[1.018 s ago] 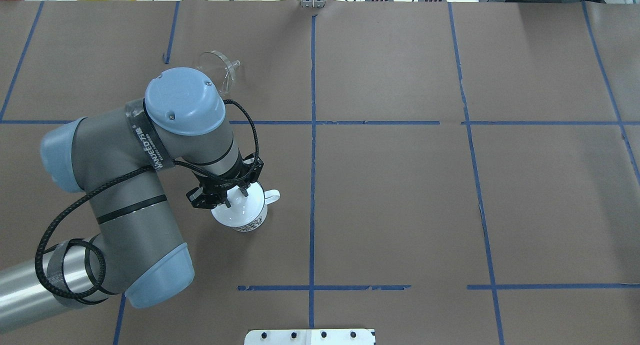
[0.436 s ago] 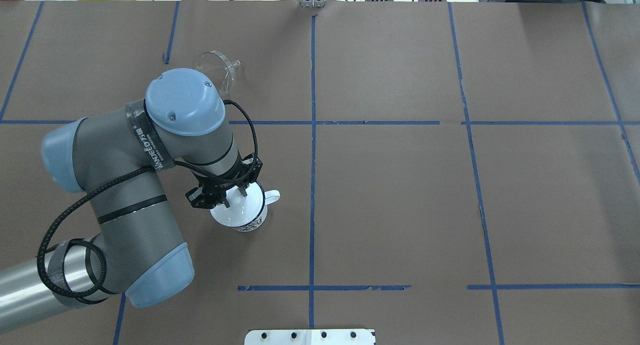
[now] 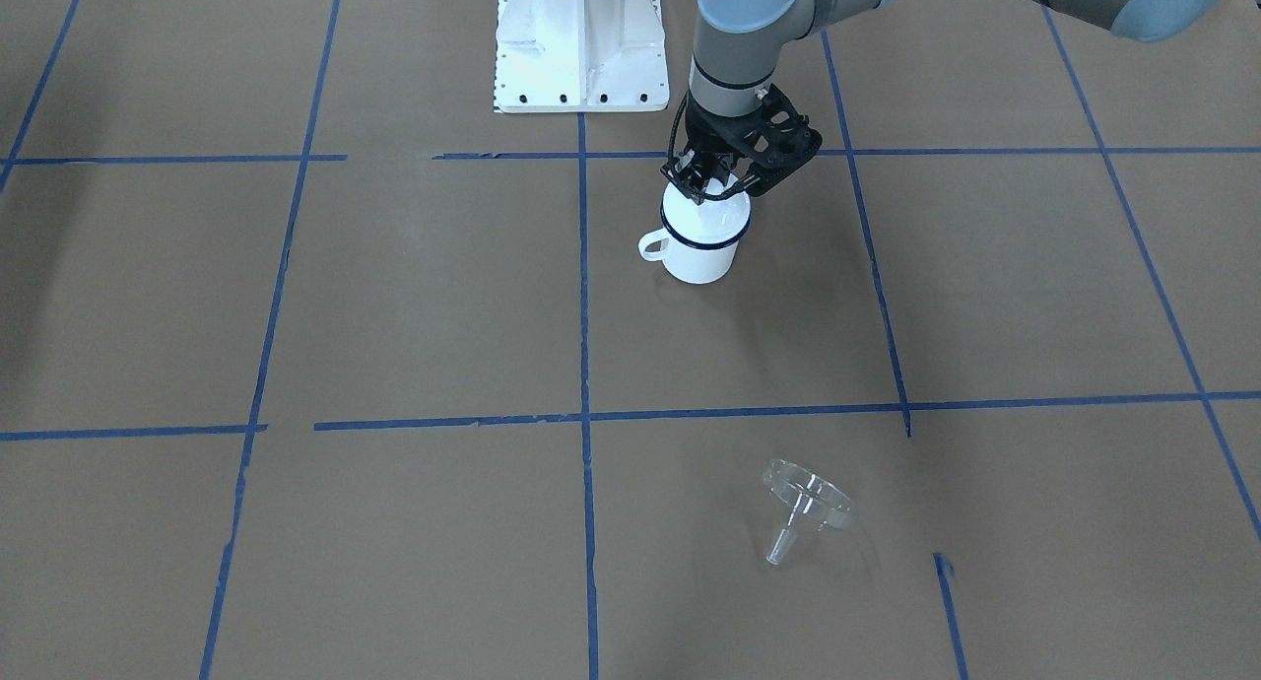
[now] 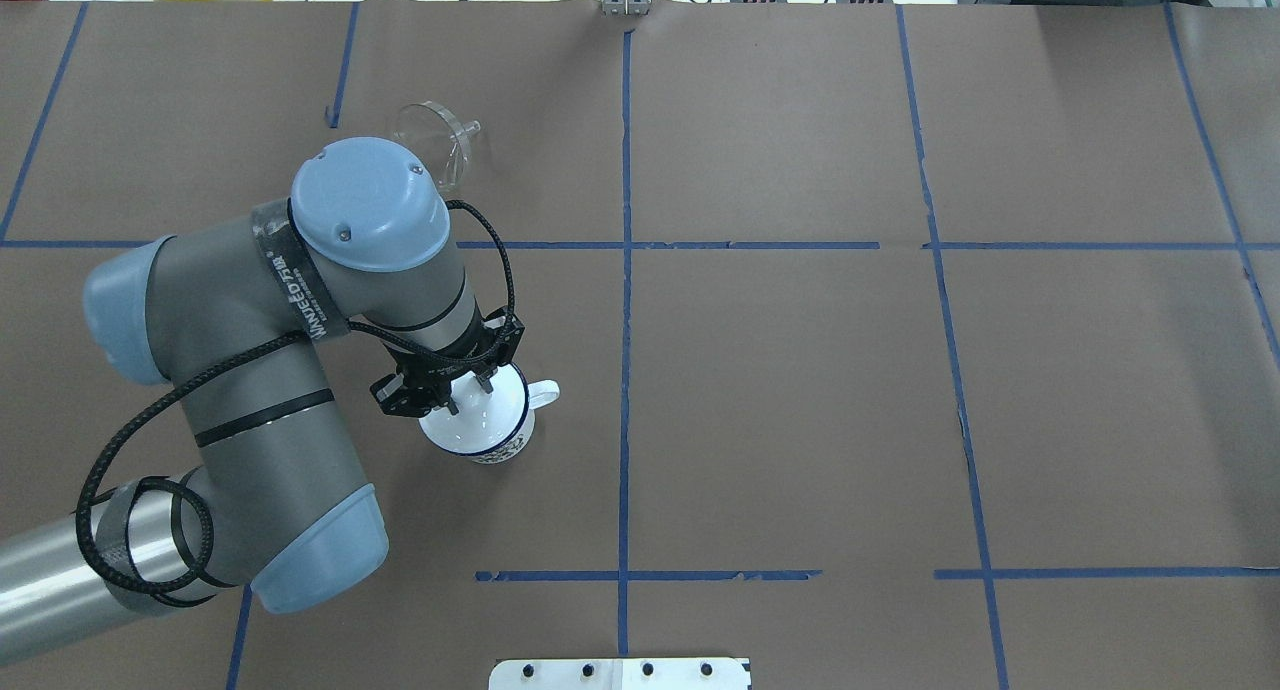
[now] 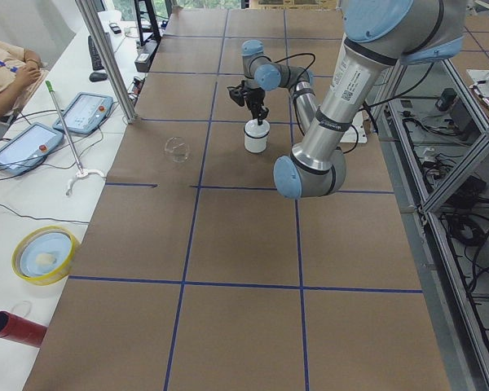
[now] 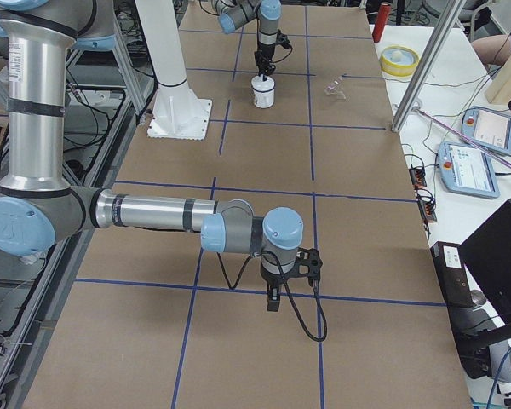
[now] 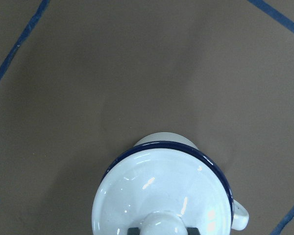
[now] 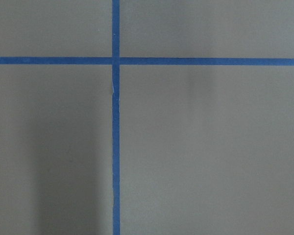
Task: Remove funnel from cup
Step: 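Lower the white funnel into the mug and open the left gripper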
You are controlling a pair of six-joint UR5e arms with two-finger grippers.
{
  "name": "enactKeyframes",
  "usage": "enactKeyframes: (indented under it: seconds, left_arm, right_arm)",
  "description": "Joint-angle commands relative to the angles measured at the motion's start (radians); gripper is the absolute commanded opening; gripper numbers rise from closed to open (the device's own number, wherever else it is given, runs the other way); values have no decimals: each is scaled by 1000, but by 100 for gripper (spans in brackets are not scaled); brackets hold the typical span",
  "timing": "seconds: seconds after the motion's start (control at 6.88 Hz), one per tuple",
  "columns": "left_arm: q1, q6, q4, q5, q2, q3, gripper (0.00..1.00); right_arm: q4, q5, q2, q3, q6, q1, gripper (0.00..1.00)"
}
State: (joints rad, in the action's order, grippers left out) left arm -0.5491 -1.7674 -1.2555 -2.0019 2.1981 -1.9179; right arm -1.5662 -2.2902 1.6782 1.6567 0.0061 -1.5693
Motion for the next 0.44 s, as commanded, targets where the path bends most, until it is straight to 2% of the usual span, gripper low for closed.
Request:
enactKeyframes:
  seconds: [0.0,0.15,0.29]
  left_arm:
    - [0,3,-1,2,-3,0,78]
    - [0,5,-1,2,-1,-3,87]
    - [-9,8,-1,6,-4,-6,88]
  right_arm:
    - [0,0,0,0,0,0,100]
    - [0,0,0,0,0,0,100]
    - [0,0,0,0,0,0,100]
